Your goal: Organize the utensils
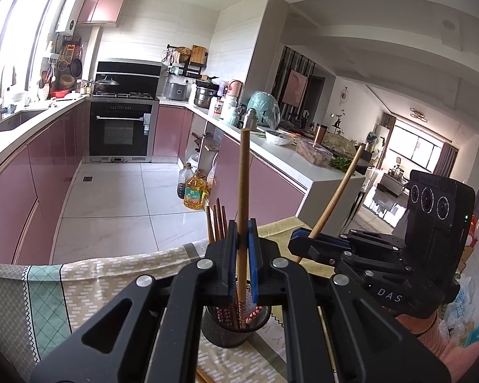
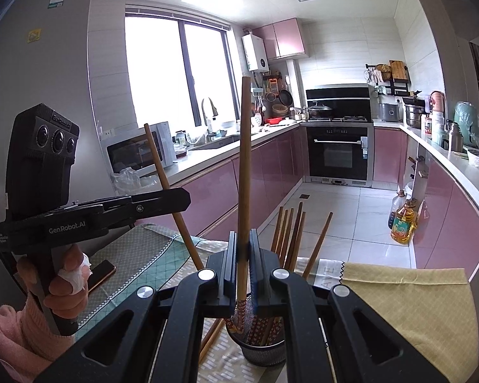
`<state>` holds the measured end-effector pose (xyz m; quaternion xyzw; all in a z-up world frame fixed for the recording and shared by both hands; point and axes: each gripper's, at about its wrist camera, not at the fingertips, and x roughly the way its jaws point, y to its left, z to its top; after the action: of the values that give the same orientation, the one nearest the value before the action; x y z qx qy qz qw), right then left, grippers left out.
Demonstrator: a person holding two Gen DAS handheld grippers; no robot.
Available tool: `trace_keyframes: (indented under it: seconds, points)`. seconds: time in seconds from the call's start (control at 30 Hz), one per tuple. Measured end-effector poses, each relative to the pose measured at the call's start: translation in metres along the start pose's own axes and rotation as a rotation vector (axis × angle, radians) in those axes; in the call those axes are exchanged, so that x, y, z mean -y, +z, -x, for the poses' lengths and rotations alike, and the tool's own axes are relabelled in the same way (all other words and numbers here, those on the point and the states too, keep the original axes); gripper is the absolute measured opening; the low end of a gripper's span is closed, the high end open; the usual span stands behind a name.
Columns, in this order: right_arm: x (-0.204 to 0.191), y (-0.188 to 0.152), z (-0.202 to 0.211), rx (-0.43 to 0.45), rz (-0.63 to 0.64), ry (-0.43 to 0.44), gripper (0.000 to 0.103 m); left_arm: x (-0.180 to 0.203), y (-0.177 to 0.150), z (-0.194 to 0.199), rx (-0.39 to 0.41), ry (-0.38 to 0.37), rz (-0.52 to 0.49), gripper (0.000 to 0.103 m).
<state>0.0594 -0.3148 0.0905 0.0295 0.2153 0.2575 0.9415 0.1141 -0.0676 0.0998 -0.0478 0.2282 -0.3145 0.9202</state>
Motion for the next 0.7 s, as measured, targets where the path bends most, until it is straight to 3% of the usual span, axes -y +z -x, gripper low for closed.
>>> trace_keyframes:
  seconds: [0.7]
  points:
    - [0.009,-0.007,-0.025,-0.065,-0.044,-0.034,0.006,-0.003,-0.004,-0.030,-0.089,0.052,-0.008,0.007]
